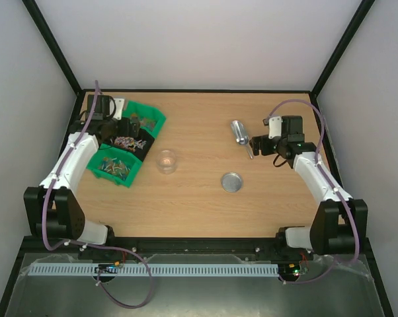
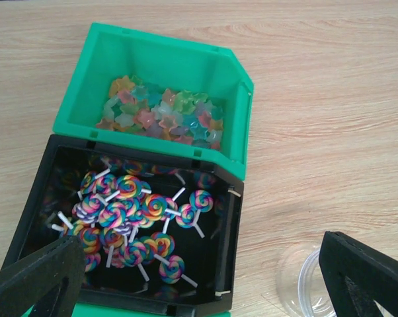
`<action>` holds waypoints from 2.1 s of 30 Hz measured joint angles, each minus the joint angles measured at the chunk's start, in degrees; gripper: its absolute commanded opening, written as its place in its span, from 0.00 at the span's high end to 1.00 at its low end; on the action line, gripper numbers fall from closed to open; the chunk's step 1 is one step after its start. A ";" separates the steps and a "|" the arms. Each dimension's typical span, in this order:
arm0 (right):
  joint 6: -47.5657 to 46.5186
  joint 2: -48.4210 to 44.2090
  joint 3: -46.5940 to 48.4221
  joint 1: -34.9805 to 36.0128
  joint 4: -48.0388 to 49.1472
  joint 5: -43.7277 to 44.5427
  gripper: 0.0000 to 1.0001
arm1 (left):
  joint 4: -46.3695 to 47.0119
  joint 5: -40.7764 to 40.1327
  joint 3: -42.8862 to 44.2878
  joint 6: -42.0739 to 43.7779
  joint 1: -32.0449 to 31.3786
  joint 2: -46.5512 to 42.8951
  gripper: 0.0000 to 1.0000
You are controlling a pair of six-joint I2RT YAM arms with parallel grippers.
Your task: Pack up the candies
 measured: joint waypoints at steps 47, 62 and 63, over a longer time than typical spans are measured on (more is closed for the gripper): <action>-14.12 27.78 4.28 3.52 7.67 1.22 0.99 | -2.54 7.74 8.41 4.63 -0.85 5.60 0.00; -29.42 7.85 8.55 15.98 -17.03 -4.09 0.99 | -17.14 26.40 16.04 12.98 -10.14 11.52 0.01; -30.25 7.23 8.55 17.55 -18.62 -3.85 0.99 | -18.14 26.84 16.06 13.51 -11.02 12.07 0.02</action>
